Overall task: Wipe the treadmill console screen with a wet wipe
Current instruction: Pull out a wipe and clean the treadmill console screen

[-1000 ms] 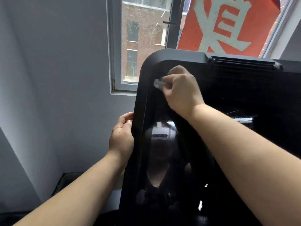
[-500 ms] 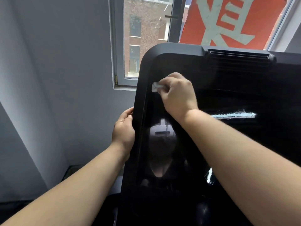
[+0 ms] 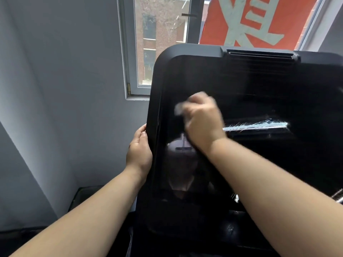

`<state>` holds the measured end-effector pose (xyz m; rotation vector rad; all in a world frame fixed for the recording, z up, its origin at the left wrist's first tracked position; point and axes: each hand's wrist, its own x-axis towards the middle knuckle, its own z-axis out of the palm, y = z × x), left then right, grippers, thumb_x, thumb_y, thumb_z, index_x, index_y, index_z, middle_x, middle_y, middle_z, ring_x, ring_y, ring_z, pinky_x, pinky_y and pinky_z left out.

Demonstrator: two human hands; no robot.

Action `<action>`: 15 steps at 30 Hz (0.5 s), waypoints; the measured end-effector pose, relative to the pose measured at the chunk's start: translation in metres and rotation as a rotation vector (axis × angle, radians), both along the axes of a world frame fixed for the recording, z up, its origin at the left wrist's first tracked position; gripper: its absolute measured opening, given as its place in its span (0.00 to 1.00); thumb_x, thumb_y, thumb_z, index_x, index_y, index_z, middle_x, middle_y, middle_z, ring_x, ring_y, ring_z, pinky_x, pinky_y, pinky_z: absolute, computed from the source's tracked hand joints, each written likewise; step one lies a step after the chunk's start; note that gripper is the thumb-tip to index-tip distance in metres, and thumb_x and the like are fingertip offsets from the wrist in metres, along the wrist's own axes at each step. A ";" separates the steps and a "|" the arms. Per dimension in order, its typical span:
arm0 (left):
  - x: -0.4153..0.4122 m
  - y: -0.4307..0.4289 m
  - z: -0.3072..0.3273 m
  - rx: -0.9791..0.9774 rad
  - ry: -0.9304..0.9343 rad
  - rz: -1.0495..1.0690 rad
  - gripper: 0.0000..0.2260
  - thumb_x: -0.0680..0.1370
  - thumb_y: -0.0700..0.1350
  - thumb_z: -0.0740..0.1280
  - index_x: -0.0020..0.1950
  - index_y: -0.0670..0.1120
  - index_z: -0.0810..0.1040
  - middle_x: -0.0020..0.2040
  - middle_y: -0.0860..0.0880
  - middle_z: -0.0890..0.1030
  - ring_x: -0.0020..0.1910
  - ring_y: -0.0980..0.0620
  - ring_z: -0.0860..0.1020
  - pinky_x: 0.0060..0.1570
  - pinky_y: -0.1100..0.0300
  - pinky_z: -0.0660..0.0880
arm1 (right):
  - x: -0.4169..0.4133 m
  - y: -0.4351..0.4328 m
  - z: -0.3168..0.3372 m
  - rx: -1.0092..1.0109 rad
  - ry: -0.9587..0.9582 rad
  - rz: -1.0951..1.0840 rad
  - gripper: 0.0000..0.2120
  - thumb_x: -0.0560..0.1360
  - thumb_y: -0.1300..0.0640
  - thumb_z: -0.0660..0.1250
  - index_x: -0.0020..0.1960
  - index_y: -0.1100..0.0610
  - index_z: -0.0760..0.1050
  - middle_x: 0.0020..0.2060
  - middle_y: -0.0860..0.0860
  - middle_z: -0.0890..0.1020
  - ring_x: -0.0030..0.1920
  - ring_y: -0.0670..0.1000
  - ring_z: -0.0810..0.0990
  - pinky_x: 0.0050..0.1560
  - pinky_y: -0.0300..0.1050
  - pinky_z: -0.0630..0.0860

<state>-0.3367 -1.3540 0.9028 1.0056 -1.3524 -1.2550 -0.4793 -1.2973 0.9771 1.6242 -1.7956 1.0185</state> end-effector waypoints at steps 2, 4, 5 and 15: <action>0.001 0.002 -0.001 -0.060 -0.094 0.020 0.17 0.83 0.49 0.50 0.68 0.57 0.71 0.60 0.54 0.78 0.60 0.52 0.75 0.58 0.59 0.69 | 0.029 0.006 -0.026 0.135 0.229 0.232 0.07 0.67 0.67 0.66 0.41 0.59 0.82 0.43 0.56 0.79 0.42 0.55 0.74 0.43 0.47 0.75; 0.001 0.004 -0.002 -0.110 -0.170 0.036 0.18 0.83 0.49 0.49 0.70 0.55 0.69 0.64 0.55 0.75 0.62 0.52 0.72 0.56 0.62 0.64 | 0.020 0.003 -0.018 0.197 0.330 0.249 0.07 0.68 0.66 0.67 0.44 0.59 0.82 0.43 0.56 0.79 0.41 0.57 0.77 0.41 0.46 0.77; 0.001 0.005 -0.002 -0.125 -0.191 0.045 0.18 0.83 0.48 0.49 0.71 0.55 0.68 0.64 0.55 0.74 0.63 0.54 0.71 0.55 0.65 0.62 | 0.008 -0.003 -0.003 0.165 0.305 0.154 0.07 0.70 0.65 0.67 0.45 0.58 0.82 0.44 0.56 0.79 0.43 0.58 0.77 0.43 0.45 0.76; 0.003 -0.006 -0.004 -0.203 -0.232 0.030 0.15 0.83 0.48 0.50 0.66 0.55 0.70 0.56 0.54 0.78 0.53 0.54 0.74 0.49 0.61 0.65 | 0.009 -0.026 0.020 0.157 0.232 0.197 0.10 0.68 0.69 0.67 0.43 0.58 0.83 0.41 0.54 0.78 0.41 0.57 0.76 0.41 0.44 0.76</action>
